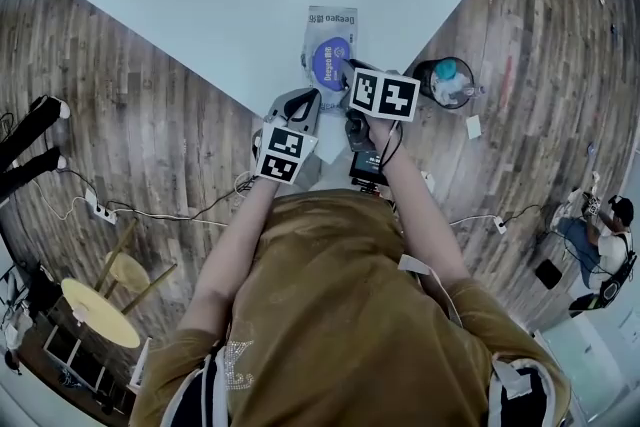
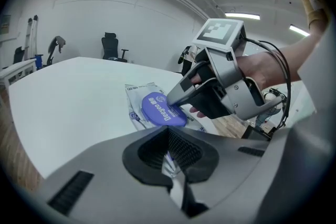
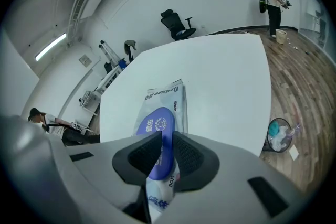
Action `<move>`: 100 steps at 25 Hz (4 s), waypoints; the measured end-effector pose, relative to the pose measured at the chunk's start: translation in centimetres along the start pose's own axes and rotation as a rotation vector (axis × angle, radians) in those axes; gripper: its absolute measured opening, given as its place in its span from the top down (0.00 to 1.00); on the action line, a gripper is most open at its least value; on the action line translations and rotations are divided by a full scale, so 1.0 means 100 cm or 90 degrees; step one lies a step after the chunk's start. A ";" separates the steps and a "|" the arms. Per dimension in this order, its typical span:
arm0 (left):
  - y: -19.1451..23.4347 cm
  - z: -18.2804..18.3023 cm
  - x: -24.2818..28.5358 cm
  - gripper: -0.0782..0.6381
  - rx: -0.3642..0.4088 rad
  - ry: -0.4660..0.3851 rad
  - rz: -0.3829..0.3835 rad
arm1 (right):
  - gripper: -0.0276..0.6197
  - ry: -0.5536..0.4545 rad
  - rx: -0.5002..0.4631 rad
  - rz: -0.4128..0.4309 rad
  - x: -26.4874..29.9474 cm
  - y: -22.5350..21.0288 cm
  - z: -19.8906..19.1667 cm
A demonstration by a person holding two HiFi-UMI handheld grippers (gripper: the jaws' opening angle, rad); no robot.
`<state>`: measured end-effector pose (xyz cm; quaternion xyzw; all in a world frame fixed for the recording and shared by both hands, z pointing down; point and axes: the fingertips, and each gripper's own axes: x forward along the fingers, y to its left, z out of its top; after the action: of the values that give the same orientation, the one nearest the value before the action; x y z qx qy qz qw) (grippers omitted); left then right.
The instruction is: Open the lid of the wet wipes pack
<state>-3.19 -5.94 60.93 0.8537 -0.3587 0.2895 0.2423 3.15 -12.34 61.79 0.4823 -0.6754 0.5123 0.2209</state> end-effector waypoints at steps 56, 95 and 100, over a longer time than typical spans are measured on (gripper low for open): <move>0.000 -0.019 0.017 0.89 0.098 0.198 0.007 | 0.94 -0.011 0.065 0.110 -0.025 0.021 0.008; -0.006 -0.019 0.021 0.89 0.098 0.228 -0.014 | 0.95 0.000 0.022 0.183 -0.034 0.072 0.014; -0.005 -0.018 0.022 0.89 0.093 0.222 -0.017 | 0.95 0.000 0.029 0.179 -0.034 0.068 0.016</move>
<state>-2.16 -5.51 63.57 0.8106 -0.2781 0.4551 0.2419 -1.01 -12.32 55.26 0.3877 -0.7244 0.5536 0.1357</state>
